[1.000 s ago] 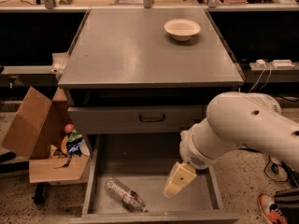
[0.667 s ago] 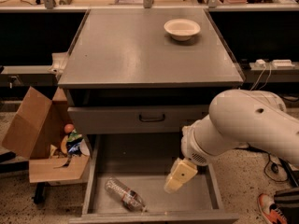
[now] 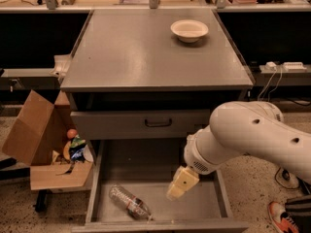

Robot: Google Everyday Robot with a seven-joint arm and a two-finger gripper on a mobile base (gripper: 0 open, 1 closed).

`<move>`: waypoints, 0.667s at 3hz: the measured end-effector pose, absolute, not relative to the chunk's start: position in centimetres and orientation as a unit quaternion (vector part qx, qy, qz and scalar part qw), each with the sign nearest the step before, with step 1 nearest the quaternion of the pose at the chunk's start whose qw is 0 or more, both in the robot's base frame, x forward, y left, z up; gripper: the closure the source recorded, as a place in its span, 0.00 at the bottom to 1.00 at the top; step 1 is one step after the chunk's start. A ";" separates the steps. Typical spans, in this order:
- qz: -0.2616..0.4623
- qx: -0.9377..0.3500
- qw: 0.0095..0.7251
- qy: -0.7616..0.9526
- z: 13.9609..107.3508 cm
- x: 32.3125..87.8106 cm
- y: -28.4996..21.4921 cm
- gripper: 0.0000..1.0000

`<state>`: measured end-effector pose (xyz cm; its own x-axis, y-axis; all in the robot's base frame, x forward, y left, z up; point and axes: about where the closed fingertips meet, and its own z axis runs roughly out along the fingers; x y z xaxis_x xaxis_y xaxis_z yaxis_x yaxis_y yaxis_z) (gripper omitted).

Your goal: Pick water bottle from middle drawer and place on counter

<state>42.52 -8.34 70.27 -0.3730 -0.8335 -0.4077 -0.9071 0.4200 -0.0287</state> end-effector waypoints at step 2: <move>0.157 -0.500 0.187 0.831 59.2 44.3 -2.3 0.00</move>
Offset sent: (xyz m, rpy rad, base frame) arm 0.0277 0.0855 -0.1599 0.1672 0.0838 -0.0662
